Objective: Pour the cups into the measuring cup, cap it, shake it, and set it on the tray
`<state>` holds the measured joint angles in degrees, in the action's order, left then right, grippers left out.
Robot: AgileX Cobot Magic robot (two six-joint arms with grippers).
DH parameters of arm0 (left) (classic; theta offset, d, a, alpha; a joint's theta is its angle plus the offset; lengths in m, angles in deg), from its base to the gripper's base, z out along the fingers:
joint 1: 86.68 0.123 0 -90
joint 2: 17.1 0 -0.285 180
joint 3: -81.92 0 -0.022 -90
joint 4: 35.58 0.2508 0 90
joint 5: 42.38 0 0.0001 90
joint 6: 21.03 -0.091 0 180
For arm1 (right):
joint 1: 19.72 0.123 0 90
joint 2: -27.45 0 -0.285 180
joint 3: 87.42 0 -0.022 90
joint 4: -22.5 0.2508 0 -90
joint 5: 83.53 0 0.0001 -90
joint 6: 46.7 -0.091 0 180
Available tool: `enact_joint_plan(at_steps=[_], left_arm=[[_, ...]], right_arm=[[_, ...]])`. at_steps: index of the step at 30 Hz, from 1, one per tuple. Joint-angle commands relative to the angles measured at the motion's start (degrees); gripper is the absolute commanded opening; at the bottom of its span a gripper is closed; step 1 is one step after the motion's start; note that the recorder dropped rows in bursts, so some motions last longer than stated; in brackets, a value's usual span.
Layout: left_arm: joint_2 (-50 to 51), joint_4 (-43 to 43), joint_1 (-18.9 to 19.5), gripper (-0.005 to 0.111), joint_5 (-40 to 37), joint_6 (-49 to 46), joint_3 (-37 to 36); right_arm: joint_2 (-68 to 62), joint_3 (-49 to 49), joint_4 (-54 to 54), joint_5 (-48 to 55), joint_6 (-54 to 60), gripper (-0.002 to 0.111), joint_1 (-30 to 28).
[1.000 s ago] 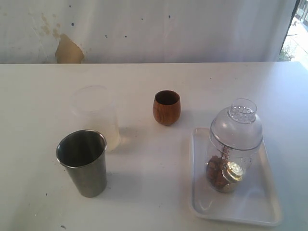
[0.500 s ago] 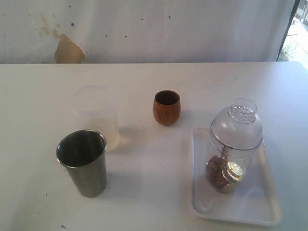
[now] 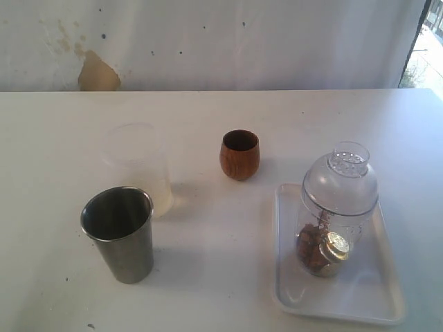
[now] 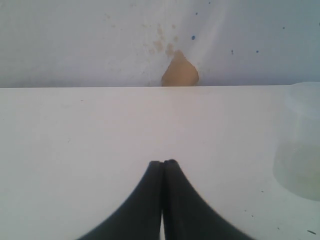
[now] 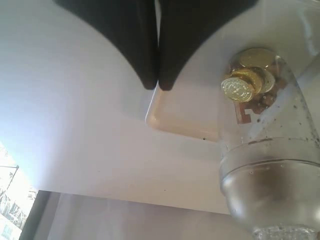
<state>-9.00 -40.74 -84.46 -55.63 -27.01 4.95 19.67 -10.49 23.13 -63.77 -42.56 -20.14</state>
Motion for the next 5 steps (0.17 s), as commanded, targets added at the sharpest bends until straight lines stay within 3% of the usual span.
enact_joint_plan(at_steps=[1,5], left_arm=[[-0.3,-0.2,-0.1,0.000,-0.2,-0.1,-0.2],[-0.3,-0.2,-0.1,0.000,-0.2,-0.1,-0.2]], right_arm=[[0.0,0.3,-0.2,-0.2,0.1,0.000,-0.2],[0.0,0.3,-0.2,-0.2,0.1,0.000,-0.2]])
